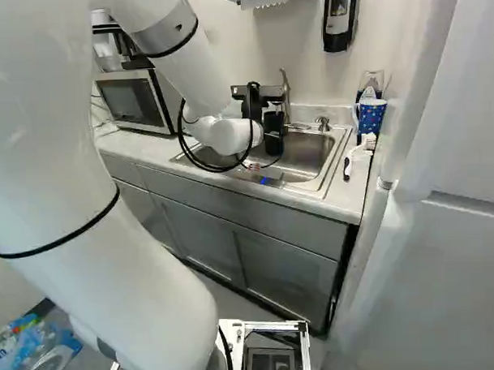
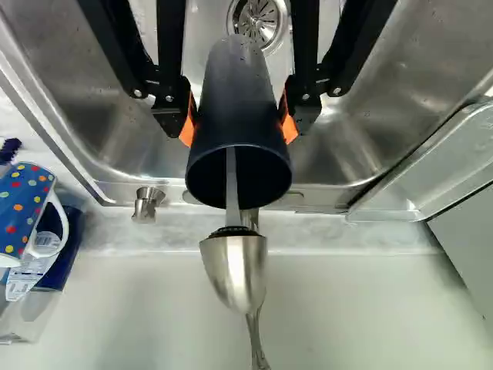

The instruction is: Rinse the cup and place it in the tray

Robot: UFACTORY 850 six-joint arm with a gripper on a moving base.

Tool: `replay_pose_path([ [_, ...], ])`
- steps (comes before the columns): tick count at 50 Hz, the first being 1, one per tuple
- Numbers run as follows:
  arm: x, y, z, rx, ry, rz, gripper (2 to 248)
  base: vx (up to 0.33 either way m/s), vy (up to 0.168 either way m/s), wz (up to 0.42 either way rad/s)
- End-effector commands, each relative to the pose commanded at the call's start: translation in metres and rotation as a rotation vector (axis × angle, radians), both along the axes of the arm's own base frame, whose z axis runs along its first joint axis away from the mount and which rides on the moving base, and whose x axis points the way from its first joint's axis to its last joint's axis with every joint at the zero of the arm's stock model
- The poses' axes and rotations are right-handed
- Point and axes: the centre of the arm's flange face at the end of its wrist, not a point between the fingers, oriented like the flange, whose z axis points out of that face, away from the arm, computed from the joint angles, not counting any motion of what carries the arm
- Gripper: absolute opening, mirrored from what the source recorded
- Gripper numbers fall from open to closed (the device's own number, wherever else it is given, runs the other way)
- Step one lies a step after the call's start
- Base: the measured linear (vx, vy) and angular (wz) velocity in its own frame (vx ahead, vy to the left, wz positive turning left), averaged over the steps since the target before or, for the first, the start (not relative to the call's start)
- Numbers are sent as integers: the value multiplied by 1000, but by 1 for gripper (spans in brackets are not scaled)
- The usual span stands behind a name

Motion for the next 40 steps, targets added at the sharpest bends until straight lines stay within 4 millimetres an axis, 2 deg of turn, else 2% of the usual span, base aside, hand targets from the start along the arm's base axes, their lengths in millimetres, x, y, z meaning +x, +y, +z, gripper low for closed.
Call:
replay_pose_path([
  [40,0,0,0,0,0,0,124,0,0,0],
])
